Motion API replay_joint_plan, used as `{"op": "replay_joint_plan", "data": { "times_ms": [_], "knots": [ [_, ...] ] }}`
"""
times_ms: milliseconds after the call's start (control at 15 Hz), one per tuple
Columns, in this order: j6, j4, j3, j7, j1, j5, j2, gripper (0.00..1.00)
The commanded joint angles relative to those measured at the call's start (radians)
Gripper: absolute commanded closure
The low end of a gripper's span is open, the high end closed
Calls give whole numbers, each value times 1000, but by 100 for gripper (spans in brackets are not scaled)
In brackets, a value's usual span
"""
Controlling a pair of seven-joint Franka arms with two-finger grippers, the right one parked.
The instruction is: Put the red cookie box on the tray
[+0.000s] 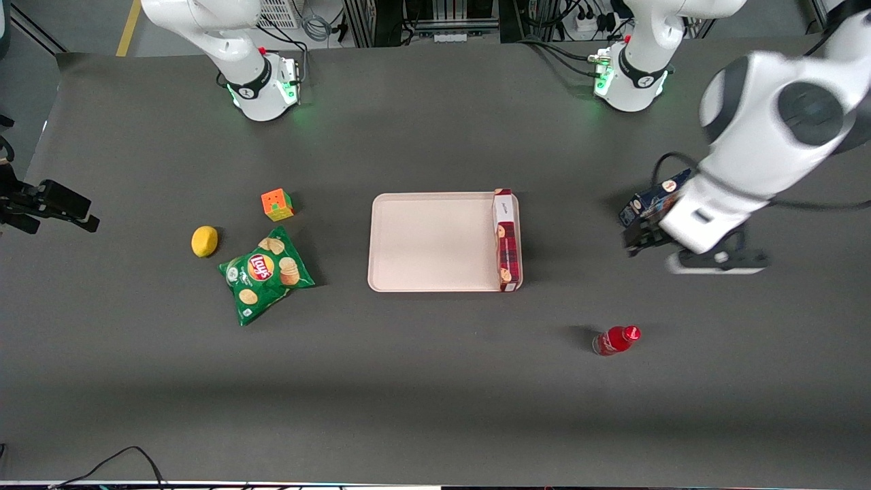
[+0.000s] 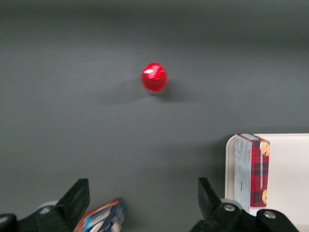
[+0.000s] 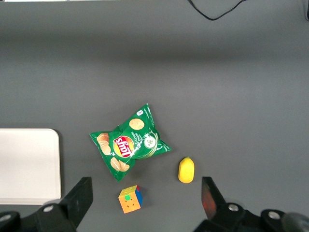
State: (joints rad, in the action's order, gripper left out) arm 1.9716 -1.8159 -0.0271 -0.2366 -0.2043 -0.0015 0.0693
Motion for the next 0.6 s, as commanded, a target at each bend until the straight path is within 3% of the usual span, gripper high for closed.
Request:
{"op": "replay_joint_plan", "data": {
  "times_ms": [0, 200, 533],
  "knots": [
    [-129, -2, 59, 68, 31, -6, -112, 0],
    [-160, 10, 122, 154, 45, -8, -160, 0],
    [-272, 12, 133, 207, 82, 11, -229, 0]
  ]
}}
